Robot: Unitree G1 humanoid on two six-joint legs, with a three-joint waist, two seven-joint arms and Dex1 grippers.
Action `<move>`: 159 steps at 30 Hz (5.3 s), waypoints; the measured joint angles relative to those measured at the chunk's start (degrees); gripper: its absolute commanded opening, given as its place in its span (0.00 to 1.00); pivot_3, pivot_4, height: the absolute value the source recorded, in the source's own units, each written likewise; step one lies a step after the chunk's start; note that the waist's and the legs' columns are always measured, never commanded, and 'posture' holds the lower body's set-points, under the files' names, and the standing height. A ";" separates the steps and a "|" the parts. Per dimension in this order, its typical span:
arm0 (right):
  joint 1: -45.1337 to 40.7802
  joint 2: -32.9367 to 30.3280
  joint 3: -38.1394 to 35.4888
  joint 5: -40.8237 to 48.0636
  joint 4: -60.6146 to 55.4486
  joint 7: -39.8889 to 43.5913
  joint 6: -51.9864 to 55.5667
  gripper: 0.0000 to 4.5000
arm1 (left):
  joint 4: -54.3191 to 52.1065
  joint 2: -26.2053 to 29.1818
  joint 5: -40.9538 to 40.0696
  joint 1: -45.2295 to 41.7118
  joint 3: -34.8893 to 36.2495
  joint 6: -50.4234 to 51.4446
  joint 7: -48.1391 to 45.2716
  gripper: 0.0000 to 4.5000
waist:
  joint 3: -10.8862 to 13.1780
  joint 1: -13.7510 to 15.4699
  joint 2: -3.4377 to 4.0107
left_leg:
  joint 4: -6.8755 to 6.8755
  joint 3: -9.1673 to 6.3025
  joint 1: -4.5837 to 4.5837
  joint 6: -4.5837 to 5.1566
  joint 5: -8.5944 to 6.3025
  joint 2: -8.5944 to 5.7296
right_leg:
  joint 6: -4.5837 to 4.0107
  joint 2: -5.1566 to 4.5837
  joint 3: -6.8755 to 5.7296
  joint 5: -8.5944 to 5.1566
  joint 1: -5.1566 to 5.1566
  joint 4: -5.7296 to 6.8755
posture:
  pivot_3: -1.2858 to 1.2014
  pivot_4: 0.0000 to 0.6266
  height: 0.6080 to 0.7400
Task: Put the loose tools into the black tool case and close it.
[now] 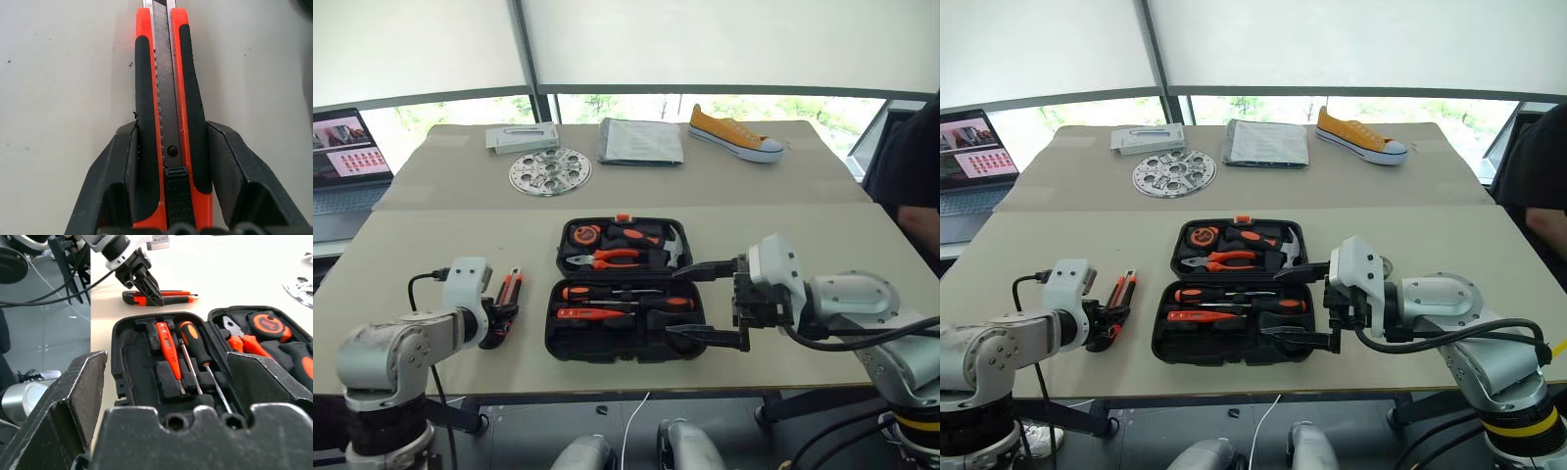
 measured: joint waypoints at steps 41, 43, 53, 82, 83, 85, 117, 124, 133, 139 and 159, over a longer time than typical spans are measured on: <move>14.42 -6.36 -11.80 6.62 -11.38 -8.02 4.90 1.00 | 14.11 14.45 12.68 -24.92 -49.28 -48.46 -72.13 0.58 | 0.32 0.34 -0.47 | 0.21 -0.04 -0.50 0.73 0.15 0.03 | -0.12 -0.12 -0.23 -0.05 -0.17 -0.16 | 0.52 0.24 1.00; 14.45 -6.35 -11.79 6.61 -11.57 -8.53 4.90 1.00 | 15.04 13.69 13.36 -25.20 -49.37 -48.39 -71.85 0.72 | 0.32 0.34 -0.47 | 0.20 -0.04 -0.51 0.74 0.15 0.03 | -0.12 -0.12 -0.23 -0.05 -0.17 -0.16 | 0.52 0.24 1.00; 14.98 -6.04 -11.66 6.50 -11.62 -8.89 4.88 1.00 | 14.25 13.85 8.10 -26.42 -42.33 -45.78 -73.40 0.99 | 0.33 0.22 -0.48 | 0.21 -0.04 -0.50 0.74 0.15 0.03 | -0.12 -0.11 -0.24 -0.05 -0.20 -0.14 | 0.52 0.24 1.00; 14.77 -5.33 -9.93 5.49 -11.18 -8.87 4.54 1.00 | 19.15 19.28 21.00 -20.19 -45.54 -69.56 -77.62 0.01 | 0.34 0.40 -0.49 | 0.23 -0.04 -0.53 0.78 0.13 0.03 | -0.10 -0.10 -0.24 -0.04 -0.19 -0.17 | 0.52 0.24 1.00; 14.76 -5.32 -9.93 5.50 -11.17 -8.90 4.54 1.00 | 19.18 19.09 21.22 -20.22 -45.53 -69.64 -77.68 0.01 | 0.34 0.45 -0.49 | 0.23 -0.04 -0.53 0.78 0.13 0.03 | -0.10 -0.10 -0.24 -0.04 -0.18 -0.17 | 0.52 0.24 1.00; 14.76 -5.32 -9.93 5.49 -11.17 -8.94 4.54 1.00 | 19.42 19.04 21.30 -20.34 -45.52 -69.65 -77.87 0.01 | 0.34 0.47 -0.49 | 0.23 -0.04 -0.53 0.79 0.13 0.03 | -0.10 -0.10 -0.25 -0.04 -0.18 -0.17 | 0.52 0.24 1.00; 17.41 -5.32 -10.09 5.60 -12.21 -9.78 4.58 1.00 | 25.93 7.28 27.27 -26.67 -51.54 -83.23 -77.83 0.01 | 0.03 1.60 -0.32 | 0.34 -0.03 -0.33 0.92 0.05 0.02 | 0.03 -0.13 -0.18 -0.03 0.08 -0.16 | 0.52 0.24 1.00; 17.08 -5.32 -10.14 5.58 -12.19 -9.80 4.58 1.00 | 26.42 5.99 27.13 -26.33 -49.97 -81.85 -77.73 0.01 | 0.02 1.91 -0.32 | 0.36 -0.03 -0.33 0.93 0.06 -0.01 | 0.06 -0.13 -0.19 -0.01 0.09 -0.14 | 0.52 0.24 1.00; 16.60 -5.32 -10.11 5.58 -11.80 -9.76 4.58 1.00 | 25.01 5.97 20.11 -26.82 -48.37 -72.95 -79.94 0.01 | 0.06 1.50 -0.38 | 0.44 -0.03 -0.60 0.94 0.06 0.01 | 0.05 -0.07 -0.22 0.00 -0.18 -0.15 | 0.52 0.24 1.00; 16.13 -5.31 -9.92 5.56 -11.62 -9.80 4.58 1.00 | 23.13 8.27 20.64 -26.42 -50.22 -74.45 -80.26 0.01 | 0.06 1.09 -0.37 | 0.50 -0.03 -0.59 0.94 0.06 0.01 | 0.05 -0.10 -0.20 0.01 -0.13 -0.17 | 0.52 0.24 1.00; 19.72 -6.44 -12.59 5.91 -10.45 -9.95 4.89 1.00 | 23.01 6.37 17.09 -23.11 -43.82 -67.32 -78.30 0.33 | 0.03 1.60 -0.33 | 0.65 -0.03 -0.70 1.02 0.02 0.03 | 0.15 -0.03 -0.20 0.06 -0.21 -0.10 | 0.52 0.24 1.00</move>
